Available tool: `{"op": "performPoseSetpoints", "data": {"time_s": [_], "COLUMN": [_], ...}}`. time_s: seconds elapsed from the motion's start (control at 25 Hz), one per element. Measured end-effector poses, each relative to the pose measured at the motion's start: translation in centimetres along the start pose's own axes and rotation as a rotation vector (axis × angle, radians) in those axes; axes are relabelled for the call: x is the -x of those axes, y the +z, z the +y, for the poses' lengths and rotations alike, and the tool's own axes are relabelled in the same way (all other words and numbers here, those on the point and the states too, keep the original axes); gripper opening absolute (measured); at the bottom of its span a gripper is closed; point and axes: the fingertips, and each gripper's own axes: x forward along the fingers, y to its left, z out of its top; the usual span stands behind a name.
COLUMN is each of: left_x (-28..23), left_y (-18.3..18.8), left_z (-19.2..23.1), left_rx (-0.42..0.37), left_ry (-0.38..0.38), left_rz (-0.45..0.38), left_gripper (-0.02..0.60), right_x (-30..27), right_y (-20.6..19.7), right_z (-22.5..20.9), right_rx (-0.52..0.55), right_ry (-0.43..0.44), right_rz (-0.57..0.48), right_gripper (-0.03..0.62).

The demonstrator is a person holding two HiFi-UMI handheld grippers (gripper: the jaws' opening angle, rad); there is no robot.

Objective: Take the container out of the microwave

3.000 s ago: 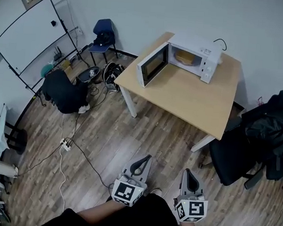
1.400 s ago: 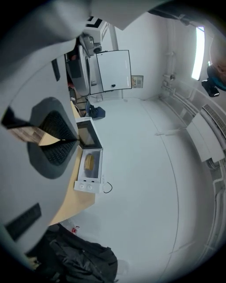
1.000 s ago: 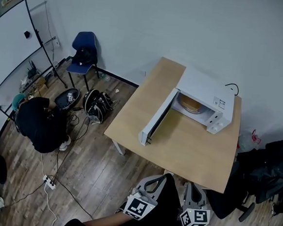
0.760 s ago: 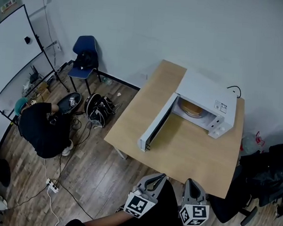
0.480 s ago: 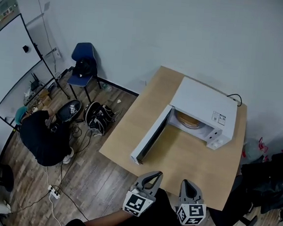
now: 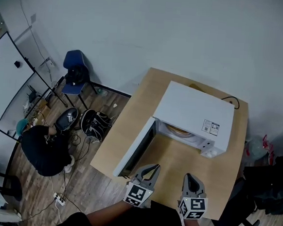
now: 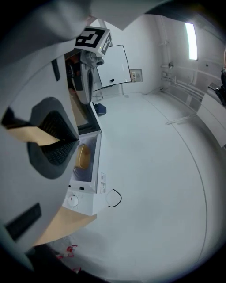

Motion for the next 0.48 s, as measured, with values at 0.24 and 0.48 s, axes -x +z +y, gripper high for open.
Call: {"op": "performPoseSetpoints", "data": {"time_s": [0.24, 0.48], "left_x": [-7.3, -12.6], "left_y": [-1.7, -3.6], "left_z": [1.9, 4.0], "left_rx": [-0.059, -0.141], "left_ry": [0.0, 0.047], "left_rz": [0.052, 0.062], "left_gripper": [0.014, 0.014], "right_x": [-2.9, -4.6], "right_y": [-1.7, -2.0], "right_z": [-3.5, -4.8], "right_rx": [-0.045, -0.077], "right_ry": [-0.006, 0.002], "right_rz": [0.066, 0.091], "right_gripper": [0.058, 0.058]}}
